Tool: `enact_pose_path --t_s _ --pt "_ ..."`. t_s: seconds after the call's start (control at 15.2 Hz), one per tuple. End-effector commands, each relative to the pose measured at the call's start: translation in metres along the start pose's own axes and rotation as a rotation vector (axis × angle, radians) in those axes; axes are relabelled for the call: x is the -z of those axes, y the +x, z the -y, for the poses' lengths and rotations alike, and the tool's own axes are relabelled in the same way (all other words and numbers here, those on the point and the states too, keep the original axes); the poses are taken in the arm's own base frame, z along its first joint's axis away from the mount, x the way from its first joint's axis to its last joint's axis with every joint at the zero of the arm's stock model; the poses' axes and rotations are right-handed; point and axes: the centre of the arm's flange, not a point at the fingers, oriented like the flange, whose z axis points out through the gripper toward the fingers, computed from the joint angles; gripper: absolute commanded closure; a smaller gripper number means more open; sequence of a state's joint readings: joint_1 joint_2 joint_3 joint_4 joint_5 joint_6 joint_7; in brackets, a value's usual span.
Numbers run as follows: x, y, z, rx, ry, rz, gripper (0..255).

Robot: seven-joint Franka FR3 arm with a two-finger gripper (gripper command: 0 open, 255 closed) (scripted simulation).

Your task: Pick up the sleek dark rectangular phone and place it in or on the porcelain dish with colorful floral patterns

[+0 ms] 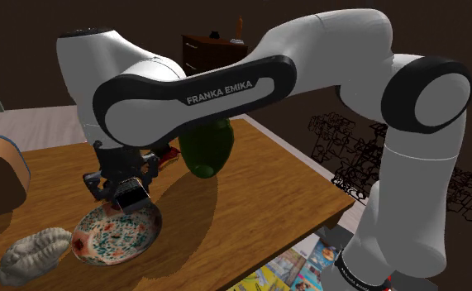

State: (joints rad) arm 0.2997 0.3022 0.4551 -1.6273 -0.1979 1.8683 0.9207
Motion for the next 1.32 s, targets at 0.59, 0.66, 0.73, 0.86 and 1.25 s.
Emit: enact_pose_path --t_s 0.59,0.66,0.73,0.86,1.25 --pt "-0.044 -0.006 0.03 -0.002 0.0 0.0 255" --pt "-0.049 -0.006 0.03 -0.002 0.0 0.0 255" --pt "-0.054 -0.007 0.031 -0.002 0.0 0.0 255" --pt "-0.065 -0.007 0.031 -0.002 0.0 0.0 255" --pt "-0.072 -0.007 0.032 -0.002 0.0 0.0 255"
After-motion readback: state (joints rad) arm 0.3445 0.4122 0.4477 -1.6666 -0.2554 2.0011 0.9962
